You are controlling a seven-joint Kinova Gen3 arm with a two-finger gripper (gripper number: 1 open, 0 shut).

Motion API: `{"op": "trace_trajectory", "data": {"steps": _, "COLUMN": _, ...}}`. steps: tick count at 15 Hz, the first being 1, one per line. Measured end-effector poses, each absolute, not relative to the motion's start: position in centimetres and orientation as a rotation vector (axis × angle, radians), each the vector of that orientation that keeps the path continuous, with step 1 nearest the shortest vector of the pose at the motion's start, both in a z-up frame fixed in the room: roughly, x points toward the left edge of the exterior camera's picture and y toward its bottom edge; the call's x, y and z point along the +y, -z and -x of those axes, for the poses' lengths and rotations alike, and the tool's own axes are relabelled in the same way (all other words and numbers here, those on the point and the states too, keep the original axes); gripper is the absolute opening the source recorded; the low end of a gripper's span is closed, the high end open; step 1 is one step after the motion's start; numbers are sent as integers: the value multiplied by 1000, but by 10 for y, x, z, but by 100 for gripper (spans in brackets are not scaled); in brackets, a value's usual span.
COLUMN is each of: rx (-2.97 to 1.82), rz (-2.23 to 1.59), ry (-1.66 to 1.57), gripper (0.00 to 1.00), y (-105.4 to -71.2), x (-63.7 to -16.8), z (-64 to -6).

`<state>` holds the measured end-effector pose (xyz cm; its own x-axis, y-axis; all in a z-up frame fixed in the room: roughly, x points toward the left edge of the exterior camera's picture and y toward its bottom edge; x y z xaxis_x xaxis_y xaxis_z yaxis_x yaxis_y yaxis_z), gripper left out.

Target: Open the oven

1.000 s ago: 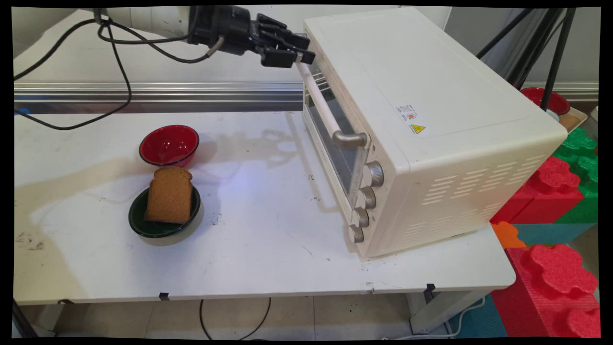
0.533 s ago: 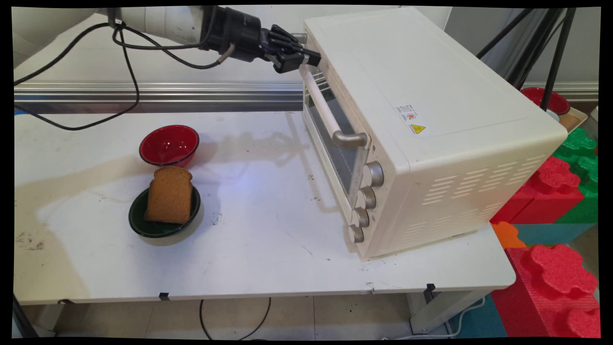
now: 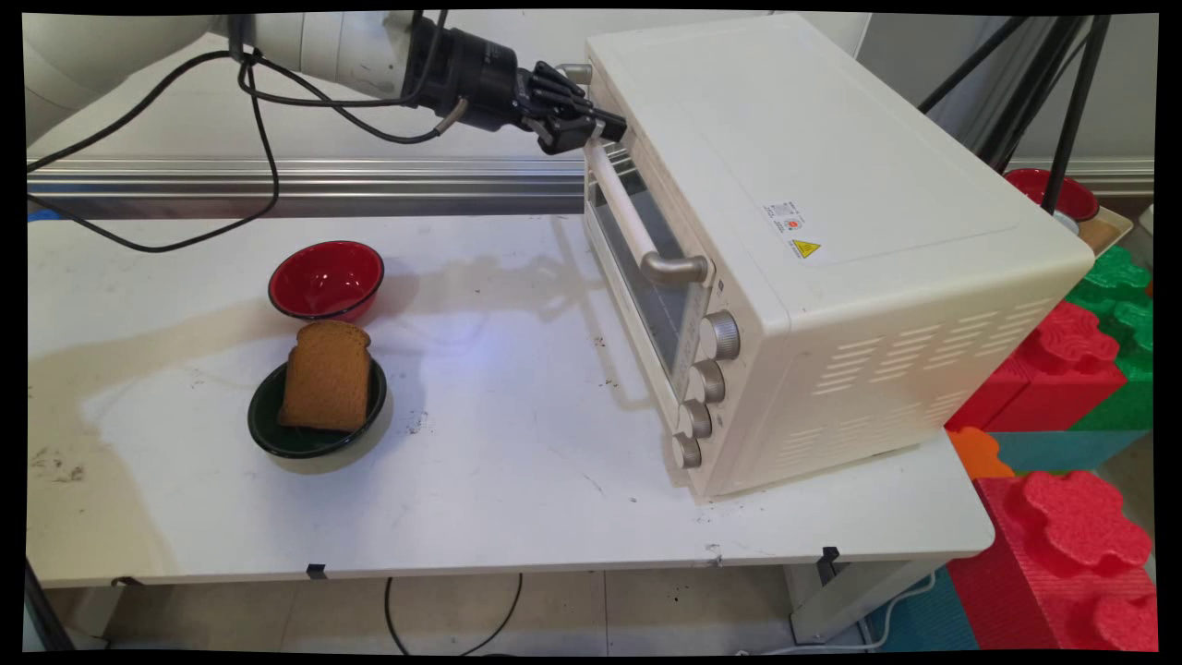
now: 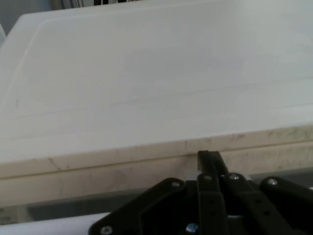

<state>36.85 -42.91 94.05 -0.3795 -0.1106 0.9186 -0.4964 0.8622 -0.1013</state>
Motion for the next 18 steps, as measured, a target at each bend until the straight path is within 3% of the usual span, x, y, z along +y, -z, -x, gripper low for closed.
{"op": "trace_trajectory", "data": {"steps": 18, "rx": -2035, "rz": -391, "ry": -425, "gripper": 0, "y": -927, "x": -414, "z": -401}}
